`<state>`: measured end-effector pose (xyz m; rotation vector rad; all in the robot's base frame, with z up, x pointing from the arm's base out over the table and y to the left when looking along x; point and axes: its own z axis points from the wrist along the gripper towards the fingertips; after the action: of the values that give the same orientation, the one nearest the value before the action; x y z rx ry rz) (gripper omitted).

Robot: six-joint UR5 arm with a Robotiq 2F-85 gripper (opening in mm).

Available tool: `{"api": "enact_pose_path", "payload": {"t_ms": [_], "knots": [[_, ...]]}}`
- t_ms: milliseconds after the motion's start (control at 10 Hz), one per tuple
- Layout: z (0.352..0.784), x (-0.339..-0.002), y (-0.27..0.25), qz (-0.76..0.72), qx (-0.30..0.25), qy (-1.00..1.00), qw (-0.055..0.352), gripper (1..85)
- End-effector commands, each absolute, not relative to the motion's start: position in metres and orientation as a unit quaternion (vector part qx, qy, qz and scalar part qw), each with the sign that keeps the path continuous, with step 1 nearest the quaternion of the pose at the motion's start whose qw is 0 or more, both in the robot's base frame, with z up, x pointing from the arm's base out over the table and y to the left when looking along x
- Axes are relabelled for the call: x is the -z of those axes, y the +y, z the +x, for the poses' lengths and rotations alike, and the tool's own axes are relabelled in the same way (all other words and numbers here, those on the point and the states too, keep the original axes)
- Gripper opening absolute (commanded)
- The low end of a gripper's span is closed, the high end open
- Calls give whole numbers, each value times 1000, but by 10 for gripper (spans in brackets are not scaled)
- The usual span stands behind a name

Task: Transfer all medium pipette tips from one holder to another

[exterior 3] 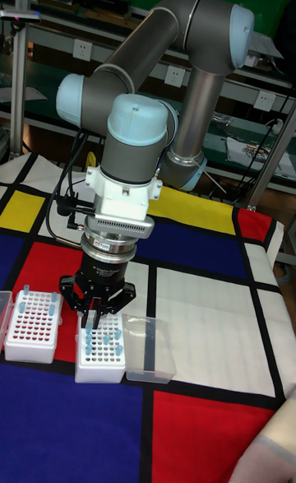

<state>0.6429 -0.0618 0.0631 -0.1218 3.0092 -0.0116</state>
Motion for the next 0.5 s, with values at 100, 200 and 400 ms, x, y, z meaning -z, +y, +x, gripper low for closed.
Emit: {"api": "enact_pose_path", "payload": {"t_ms": [100, 200, 400], "knots": [[646, -64, -62, -35, 1, 997, 72, 220], [646, -64, -62, -35, 2, 997, 72, 213], [647, -64, -63, -31, 3, 997, 74, 190]]}}
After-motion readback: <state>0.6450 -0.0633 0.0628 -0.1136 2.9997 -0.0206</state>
